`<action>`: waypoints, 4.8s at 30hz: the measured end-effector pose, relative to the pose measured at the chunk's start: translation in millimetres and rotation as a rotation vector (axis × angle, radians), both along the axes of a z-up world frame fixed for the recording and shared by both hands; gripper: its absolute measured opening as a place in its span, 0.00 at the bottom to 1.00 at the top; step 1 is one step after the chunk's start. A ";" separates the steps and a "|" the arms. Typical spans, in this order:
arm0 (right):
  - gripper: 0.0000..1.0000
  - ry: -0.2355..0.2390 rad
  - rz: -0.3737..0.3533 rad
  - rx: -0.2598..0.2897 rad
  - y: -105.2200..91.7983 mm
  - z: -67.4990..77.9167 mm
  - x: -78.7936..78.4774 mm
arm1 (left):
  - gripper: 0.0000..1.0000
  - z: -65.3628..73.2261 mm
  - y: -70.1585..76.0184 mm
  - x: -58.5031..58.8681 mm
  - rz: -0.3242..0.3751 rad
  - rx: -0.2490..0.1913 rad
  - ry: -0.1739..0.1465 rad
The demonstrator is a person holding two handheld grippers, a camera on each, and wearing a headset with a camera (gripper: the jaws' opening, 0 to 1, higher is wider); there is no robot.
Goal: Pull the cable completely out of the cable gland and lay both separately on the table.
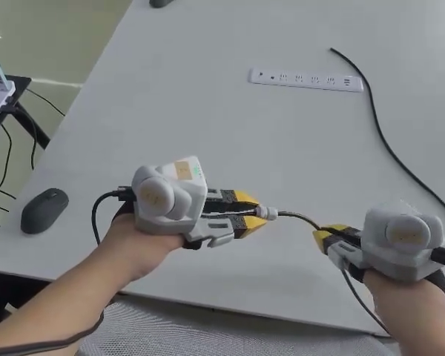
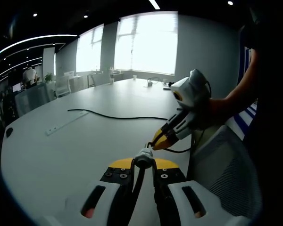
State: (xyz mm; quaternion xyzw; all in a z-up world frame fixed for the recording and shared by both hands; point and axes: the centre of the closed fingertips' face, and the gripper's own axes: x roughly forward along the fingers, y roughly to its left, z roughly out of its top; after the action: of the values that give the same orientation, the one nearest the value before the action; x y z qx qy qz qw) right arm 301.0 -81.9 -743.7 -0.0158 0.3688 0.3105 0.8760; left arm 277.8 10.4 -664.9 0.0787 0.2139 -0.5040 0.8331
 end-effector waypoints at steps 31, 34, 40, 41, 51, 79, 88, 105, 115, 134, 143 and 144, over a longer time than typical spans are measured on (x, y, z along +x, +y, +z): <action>0.03 0.062 -0.051 0.005 -13.8 -20.7 -5.0 | 0.15 2.1 -0.8 -0.3 0.001 -0.010 0.002; 0.02 0.011 0.020 -0.056 -14.3 -19.3 -4.0 | 0.15 2.4 -1.1 0.7 0.004 -0.010 -0.001; 0.15 -0.069 0.104 -0.121 -12.0 -7.0 -5.5 | 0.15 -1.0 -0.8 3.2 0.005 -0.002 0.004; 0.16 -0.084 0.121 -0.130 -10.8 -2.9 -5.5 | 0.15 -1.6 -1.0 3.3 0.003 0.002 0.002; 0.25 -0.342 0.363 -0.143 40.0 51.1 -4.7 | 0.15 -1.3 -3.6 1.2 -0.008 0.002 0.003; 0.03 -0.464 0.557 -0.249 80.2 55.9 -19.1 | 0.15 -0.9 -4.9 -3.6 -0.018 -0.004 0.010; 0.01 -0.457 0.567 -0.250 79.6 54.0 -20.0 | 0.15 -2.6 -5.8 -3.3 -0.025 -0.007 0.013; 0.00 -0.304 0.434 -0.187 63.6 38.8 -11.9 | 0.15 1.9 -1.9 -0.9 -0.015 -0.015 0.007; 0.00 -0.176 0.311 -0.111 49.6 25.8 -14.0 | 0.15 2.3 -1.4 -2.4 -0.014 -0.021 0.005; 0.00 -0.004 0.136 -0.058 22.3 4.3 -18.1 | 0.15 5.5 -0.1 -2.2 -0.002 -0.037 0.003; 0.00 0.061 0.074 -0.054 4.3 -8.2 -22.9 | 0.15 5.3 0.6 -0.6 0.004 -0.038 0.001; 0.00 0.066 0.071 -0.055 3.1 -9.3 -23.8 | 0.15 5.2 0.8 -0.4 0.005 -0.038 0.001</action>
State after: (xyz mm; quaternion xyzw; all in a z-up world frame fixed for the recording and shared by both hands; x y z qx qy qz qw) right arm 277.2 -78.8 -753.0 -0.0427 0.4051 0.3316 0.8509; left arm 277.4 11.2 -659.8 0.0619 0.2050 -0.5057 0.8357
